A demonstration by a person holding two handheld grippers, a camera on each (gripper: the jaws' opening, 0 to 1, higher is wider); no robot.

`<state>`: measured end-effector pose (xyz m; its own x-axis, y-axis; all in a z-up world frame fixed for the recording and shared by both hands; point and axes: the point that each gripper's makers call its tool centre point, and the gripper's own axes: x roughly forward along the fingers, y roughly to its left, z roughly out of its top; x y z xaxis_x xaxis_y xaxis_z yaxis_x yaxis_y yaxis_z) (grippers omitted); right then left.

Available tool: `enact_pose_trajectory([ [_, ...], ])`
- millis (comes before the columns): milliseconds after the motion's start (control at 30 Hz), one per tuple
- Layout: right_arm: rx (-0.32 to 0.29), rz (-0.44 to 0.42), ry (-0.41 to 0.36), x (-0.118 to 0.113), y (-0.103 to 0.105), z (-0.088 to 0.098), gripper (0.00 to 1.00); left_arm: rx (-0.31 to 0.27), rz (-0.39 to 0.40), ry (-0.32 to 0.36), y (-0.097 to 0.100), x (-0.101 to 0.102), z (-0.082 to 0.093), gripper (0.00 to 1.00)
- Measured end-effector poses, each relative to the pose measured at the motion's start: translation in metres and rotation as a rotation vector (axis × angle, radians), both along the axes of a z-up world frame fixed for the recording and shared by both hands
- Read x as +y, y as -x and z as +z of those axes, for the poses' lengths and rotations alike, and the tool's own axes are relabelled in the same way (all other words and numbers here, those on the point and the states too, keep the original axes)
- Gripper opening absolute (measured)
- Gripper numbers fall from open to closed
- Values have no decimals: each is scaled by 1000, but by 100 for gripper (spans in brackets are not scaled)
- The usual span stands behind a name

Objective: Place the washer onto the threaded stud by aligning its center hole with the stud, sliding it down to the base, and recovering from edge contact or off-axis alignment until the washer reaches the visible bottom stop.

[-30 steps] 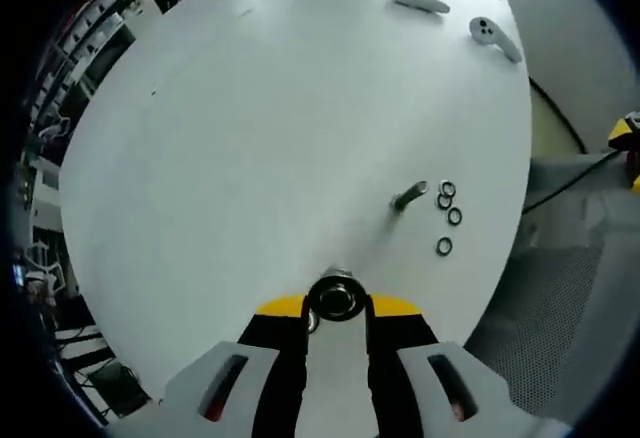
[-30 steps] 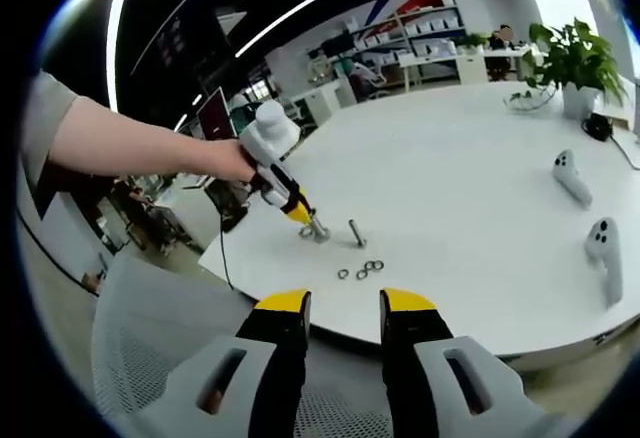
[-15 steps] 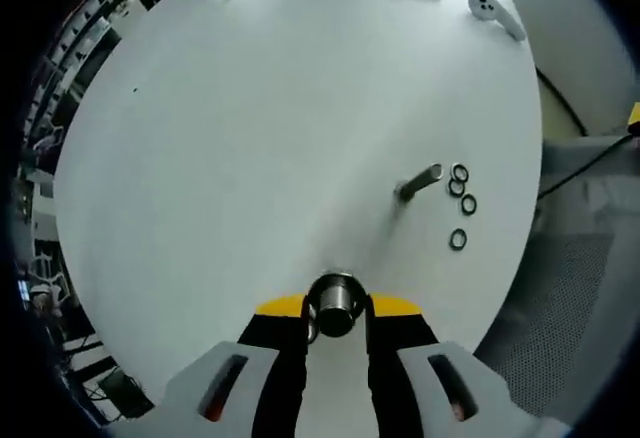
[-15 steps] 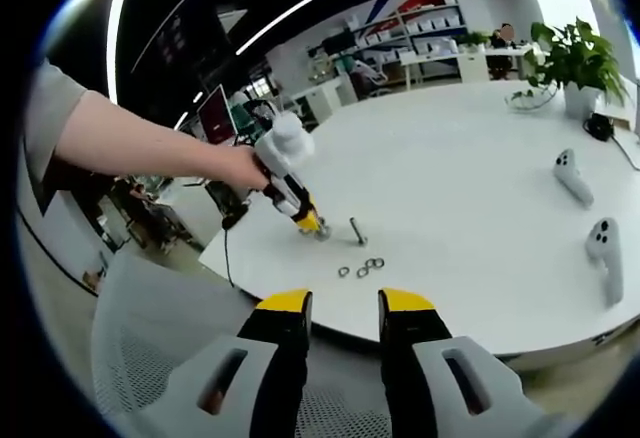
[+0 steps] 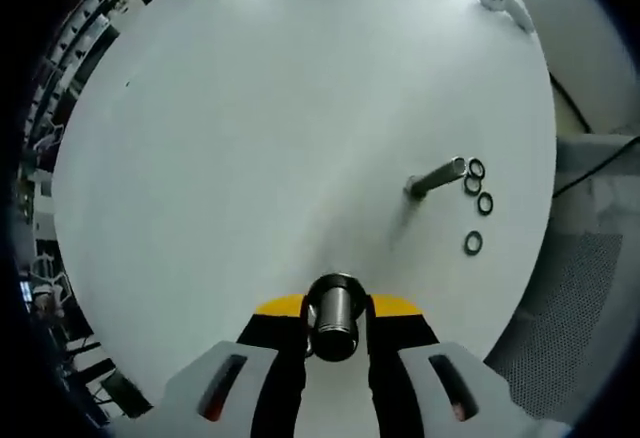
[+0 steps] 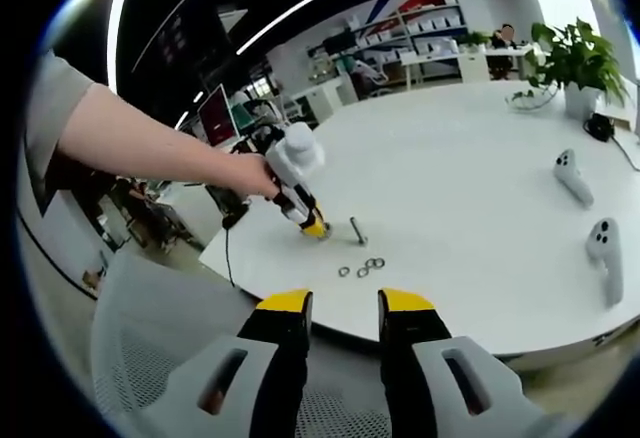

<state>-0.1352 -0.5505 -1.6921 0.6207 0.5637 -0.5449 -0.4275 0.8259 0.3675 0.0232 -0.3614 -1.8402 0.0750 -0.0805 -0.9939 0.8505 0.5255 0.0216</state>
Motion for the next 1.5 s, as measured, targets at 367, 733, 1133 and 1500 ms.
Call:
enact_pose_trajectory([
  [367, 12, 14, 4, 2, 2, -2, 27, -51, 55, 76, -6, 0, 3, 31],
  [733, 20, 17, 7, 2, 3, -3, 27, -61, 150, 121, 7, 22, 8, 33],
  [1133, 21, 28, 8, 3, 4, -3, 27, -63, 206, 81, 30, 62, 6, 34],
  [1500, 12, 15, -5, 2, 3, -2, 27, -53, 158, 14, 53, 80, -2, 34],
])
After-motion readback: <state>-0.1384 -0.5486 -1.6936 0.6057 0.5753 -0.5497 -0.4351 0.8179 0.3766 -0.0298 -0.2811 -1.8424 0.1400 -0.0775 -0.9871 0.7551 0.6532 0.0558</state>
